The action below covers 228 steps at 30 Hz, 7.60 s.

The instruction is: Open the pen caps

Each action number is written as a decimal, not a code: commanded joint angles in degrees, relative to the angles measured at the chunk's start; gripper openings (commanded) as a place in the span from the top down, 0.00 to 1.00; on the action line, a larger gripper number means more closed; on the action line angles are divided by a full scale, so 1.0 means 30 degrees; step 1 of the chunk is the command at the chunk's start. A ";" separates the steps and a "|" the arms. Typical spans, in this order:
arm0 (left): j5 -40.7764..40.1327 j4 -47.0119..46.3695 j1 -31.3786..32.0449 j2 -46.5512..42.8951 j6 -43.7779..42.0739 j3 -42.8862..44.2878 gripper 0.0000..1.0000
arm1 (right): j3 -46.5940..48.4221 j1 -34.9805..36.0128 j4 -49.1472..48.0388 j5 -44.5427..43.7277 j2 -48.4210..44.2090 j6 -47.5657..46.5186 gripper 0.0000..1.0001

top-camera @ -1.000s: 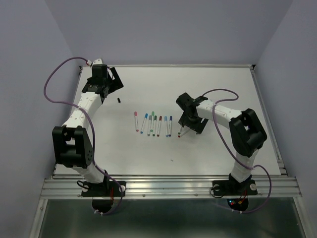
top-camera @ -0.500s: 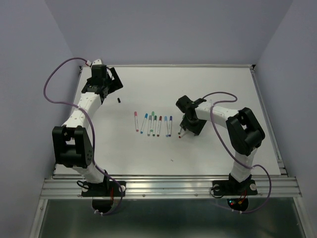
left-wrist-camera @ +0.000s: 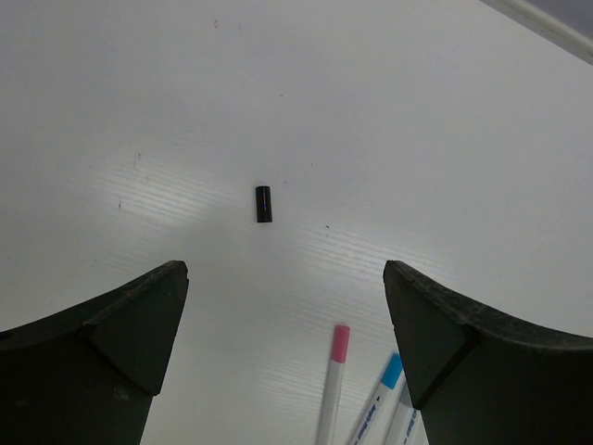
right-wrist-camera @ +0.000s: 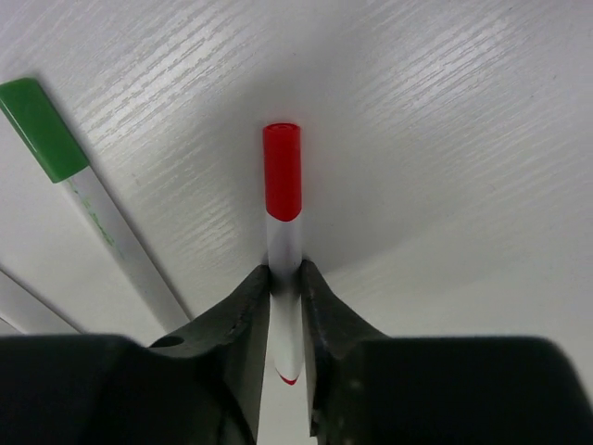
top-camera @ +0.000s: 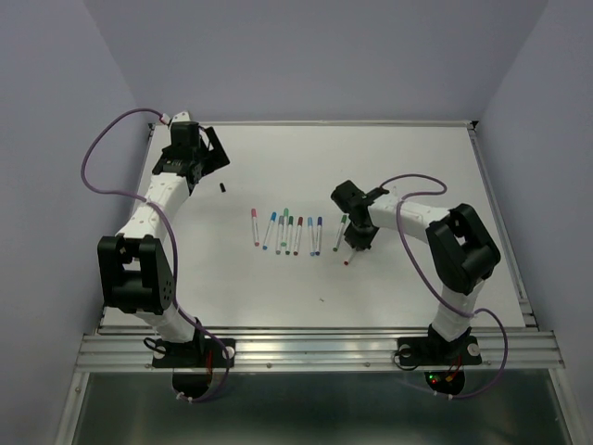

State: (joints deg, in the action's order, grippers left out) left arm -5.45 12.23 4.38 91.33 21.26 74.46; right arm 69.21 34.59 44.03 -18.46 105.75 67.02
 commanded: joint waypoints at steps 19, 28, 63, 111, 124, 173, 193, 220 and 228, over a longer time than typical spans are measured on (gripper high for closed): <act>1.4739 -0.6908 -0.0172 -0.3575 -0.0204 -0.3223 0.01 | -0.3496 0.0101 -1.2294 0.5806 -0.8171 -1.6093 0.99; 1.8488 -1.1811 0.3223 -0.4339 0.2027 -0.4516 0.01 | -0.2710 0.0101 -1.7078 1.5202 -0.8067 -1.6865 0.99; 1.7492 -1.2602 0.5453 -0.3284 0.2904 -0.4252 0.74 | -0.1068 0.0101 -2.0214 1.6143 -0.6277 -1.5397 0.99; 1.1044 -1.0346 0.0561 -0.2025 0.2817 0.0524 1.00 | -0.5844 0.1478 -1.8722 1.8577 -0.9440 -1.5016 0.99; 0.3024 -0.1326 0.0327 0.0052 0.0210 0.0699 1.00 | -0.2534 -0.1276 -1.1633 0.7765 -0.7978 -1.4140 0.99; -0.0556 0.2165 -0.0523 0.7353 0.0239 0.4333 0.33 | 0.3033 -0.6666 -0.7441 0.1613 0.1428 -1.5281 0.80; 0.1730 0.0406 -0.0523 0.1316 -0.0230 0.1637 0.09 | 0.4820 -0.6666 -0.6212 -0.0821 0.2864 -1.5047 0.68; 0.3605 -0.1791 -0.0523 -0.2990 0.0004 -0.1379 0.01 | 0.1538 -0.0313 -0.4835 0.0792 -0.1682 -1.0101 0.00; 0.4043 -0.2172 -0.0523 -0.3343 0.0121 -0.1938 0.01 | 0.1569 0.0275 -0.4160 0.0029 0.0018 -0.7986 0.01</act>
State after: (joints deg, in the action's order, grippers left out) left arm 5.41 8.60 3.25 84.09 21.58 69.47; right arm 73.34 34.59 30.30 -15.27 104.62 38.96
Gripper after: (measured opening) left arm 0.986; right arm 0.997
